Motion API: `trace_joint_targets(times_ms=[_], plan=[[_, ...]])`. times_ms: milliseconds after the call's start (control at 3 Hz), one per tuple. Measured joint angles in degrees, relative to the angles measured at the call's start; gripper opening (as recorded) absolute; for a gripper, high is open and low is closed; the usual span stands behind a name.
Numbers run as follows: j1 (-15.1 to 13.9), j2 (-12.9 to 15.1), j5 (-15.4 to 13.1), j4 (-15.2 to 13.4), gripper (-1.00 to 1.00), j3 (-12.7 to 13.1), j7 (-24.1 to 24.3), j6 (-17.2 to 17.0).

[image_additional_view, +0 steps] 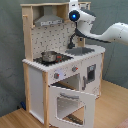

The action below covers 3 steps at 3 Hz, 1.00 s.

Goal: Play with the kitchen

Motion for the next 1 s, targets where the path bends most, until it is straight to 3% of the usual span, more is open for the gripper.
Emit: trace_joint_targets(times_ms=[1000], plan=[[8.13,0.02,0.00,-10.85,-1.00,-5.87,0.06,10.77]])
